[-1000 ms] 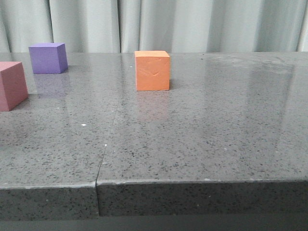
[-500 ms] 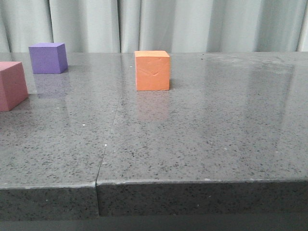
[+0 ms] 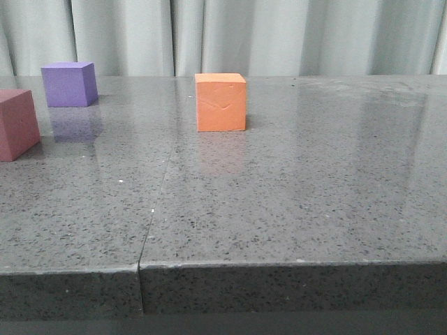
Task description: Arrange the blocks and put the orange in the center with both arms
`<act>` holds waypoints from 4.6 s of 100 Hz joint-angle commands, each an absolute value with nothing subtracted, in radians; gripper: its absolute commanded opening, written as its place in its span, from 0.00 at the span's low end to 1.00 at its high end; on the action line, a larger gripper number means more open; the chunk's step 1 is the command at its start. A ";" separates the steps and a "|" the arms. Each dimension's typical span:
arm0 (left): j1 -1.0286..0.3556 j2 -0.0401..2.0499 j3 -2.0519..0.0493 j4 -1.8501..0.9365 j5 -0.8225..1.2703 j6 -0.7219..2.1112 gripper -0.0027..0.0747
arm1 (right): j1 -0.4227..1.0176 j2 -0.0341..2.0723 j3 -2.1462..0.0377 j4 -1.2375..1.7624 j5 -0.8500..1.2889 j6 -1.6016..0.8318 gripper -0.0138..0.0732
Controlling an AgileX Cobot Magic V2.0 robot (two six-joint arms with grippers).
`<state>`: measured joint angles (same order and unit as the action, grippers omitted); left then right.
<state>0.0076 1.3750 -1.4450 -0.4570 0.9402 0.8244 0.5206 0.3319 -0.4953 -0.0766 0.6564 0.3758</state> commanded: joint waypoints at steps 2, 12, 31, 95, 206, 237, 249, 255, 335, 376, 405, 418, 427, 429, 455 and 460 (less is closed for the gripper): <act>0.006 1.401 -1.538 -0.504 0.946 0.935 0.86 | 0.518 0.337 -0.520 -0.091 0.586 0.367 0.08; -0.008 1.458 -1.591 -0.504 0.979 1.043 0.86 | 0.518 0.337 -0.520 -0.091 0.586 0.367 0.08; -0.083 1.534 -1.644 -0.504 0.986 1.208 0.86 | 0.518 0.337 -0.520 -0.091 0.586 0.367 0.08; -0.359 1.825 -1.856 -0.500 0.981 1.229 0.86 | 0.518 0.337 -0.520 -0.091 0.586 0.367 0.08; -0.416 2.015 -1.875 -0.528 0.933 1.229 0.86 | 0.518 0.337 -0.520 -0.091 0.586 0.367 0.08; -0.416 2.017 -1.875 -0.528 0.950 1.229 0.86 | 0.518 0.337 -0.520 -0.091 0.586 0.367 0.08; -0.416 2.017 -1.875 -0.528 0.950 1.229 0.79 | 0.518 0.337 -0.520 -0.091 0.586 0.367 0.08; -0.416 2.017 -1.875 -0.528 0.950 1.229 0.72 | 0.518 0.337 -0.520 -0.091 0.586 0.367 0.08; -0.401 1.921 -1.888 -0.460 0.898 0.867 0.36 | 0.518 0.337 -0.520 -0.091 0.586 0.367 0.08; -0.336 1.797 -1.884 -0.167 0.916 0.264 0.36 | 0.518 0.337 -0.520 -0.091 0.586 0.367 0.08; -0.266 1.772 -1.873 0.022 1.041 0.000 0.36 | 0.518 0.337 -0.520 -0.091 0.586 0.367 0.08; -0.241 1.770 -1.842 0.075 1.043 -0.074 0.36 | 0.518 0.337 -0.520 -0.091 0.586 0.367 0.08; -0.225 1.770 -1.805 0.126 1.038 -0.151 0.36 | 0.518 0.337 -0.520 -0.091 0.586 0.367 0.08; -0.220 1.770 -1.796 0.133 1.035 -0.159 0.36 | 0.518 0.337 -0.520 -0.091 0.586 0.367 0.08; -0.212 1.770 -1.681 0.168 0.953 -0.268 0.36 | 0.518 0.337 -0.520 -0.091 0.586 0.367 0.08; -0.212 1.770 -1.660 0.200 0.935 -0.314 0.36 | 0.518 0.337 -0.520 -0.091 0.586 0.367 0.08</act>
